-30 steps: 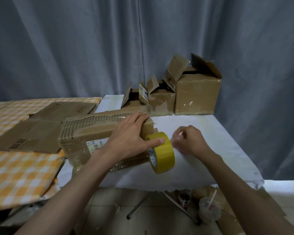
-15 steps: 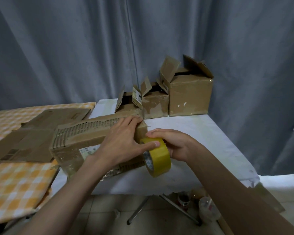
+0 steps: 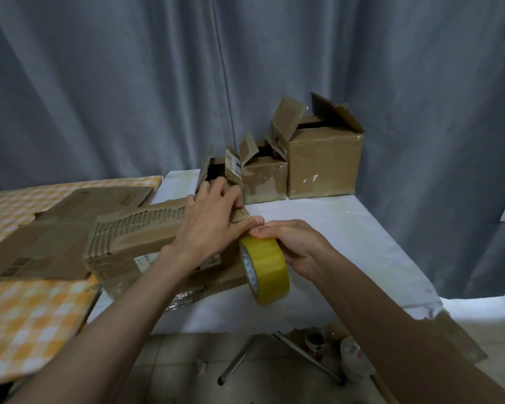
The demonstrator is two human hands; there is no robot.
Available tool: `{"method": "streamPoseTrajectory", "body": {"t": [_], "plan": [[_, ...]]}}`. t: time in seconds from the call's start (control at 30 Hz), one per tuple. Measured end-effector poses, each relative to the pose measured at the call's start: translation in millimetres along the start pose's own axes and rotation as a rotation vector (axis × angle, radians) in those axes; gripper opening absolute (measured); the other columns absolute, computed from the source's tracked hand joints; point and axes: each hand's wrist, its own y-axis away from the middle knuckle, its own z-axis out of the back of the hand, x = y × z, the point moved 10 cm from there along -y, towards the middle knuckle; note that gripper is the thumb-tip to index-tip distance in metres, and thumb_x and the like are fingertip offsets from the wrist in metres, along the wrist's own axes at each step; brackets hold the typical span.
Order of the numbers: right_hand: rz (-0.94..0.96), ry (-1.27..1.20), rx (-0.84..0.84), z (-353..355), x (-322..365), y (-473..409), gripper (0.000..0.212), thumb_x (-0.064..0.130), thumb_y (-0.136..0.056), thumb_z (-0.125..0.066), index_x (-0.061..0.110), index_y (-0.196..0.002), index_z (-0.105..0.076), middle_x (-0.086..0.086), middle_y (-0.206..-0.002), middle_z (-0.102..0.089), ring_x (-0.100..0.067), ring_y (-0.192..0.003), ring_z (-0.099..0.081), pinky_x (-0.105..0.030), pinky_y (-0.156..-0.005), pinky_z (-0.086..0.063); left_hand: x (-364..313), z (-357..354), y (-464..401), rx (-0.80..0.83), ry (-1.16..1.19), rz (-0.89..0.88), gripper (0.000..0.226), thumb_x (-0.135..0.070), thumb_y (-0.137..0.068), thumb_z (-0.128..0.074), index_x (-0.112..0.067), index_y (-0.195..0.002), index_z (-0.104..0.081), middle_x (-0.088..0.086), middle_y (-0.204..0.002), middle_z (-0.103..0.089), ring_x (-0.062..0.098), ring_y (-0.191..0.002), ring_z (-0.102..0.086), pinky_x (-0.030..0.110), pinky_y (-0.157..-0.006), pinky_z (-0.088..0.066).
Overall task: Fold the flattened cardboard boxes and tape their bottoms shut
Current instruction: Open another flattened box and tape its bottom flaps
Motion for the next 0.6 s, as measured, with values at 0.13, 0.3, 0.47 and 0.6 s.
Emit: {"method": "streamPoseTrajectory", "body": {"t": [0.13,0.3,0.47,0.6], "plan": [[0.025,-0.009,-0.02,1.4,0.7,0.6,0.024,0.006,-0.08,-0.078,-0.002,-0.102,-0.075,-0.018,-0.102,-0.075,-0.018,-0.081,-0.069,-0.028,-0.078,-0.057,-1.1,1.2,2.2,-0.03,-0.023,0.011,0.045,-0.077,-0.083,-0.043,-0.033,-0.091,-0.04,-0.01,-0.103,-0.035,0.013,-0.093,-0.033,0.034,-0.077,-0.027],[0.039,0.01,-0.037,3.3,1.5,1.1,0.021,0.008,-0.08,-0.079,0.0,-0.1,-0.076,-0.017,-0.103,-0.075,-0.018,-0.084,-0.07,-0.03,-0.081,-0.058,-1.8,1.3,2.1,-0.036,-0.037,0.015,0.042,-0.074,-0.086,-0.045,-0.032,-0.092,-0.04,-0.01,-0.103,-0.033,0.013,-0.093,-0.031,0.033,-0.078,-0.027],[0.062,0.041,-0.054,2.9,2.1,3.7,0.02,0.01,-0.08,-0.08,0.002,-0.098,-0.077,-0.016,-0.097,-0.076,-0.016,-0.076,-0.069,-0.023,-0.063,-0.054,-5.4,1.6,5.6,-0.056,-0.068,-0.002,0.04,-0.07,-0.089,-0.042,-0.031,-0.095,-0.039,-0.008,-0.103,-0.032,0.014,-0.093,-0.031,0.034,-0.078,-0.027],[0.081,0.047,-0.065,4.1,3.3,6.3,0.019,0.012,-0.08,-0.08,0.003,-0.097,-0.077,-0.017,-0.098,-0.075,-0.02,-0.08,-0.069,-0.027,-0.066,-0.054,-5.4,1.3,6.0,-0.047,-0.082,0.001,0.04,-0.07,-0.09,-0.039,-0.031,-0.096,-0.036,-0.008,-0.103,-0.031,0.013,-0.092,-0.029,0.033,-0.078,-0.025]]}}
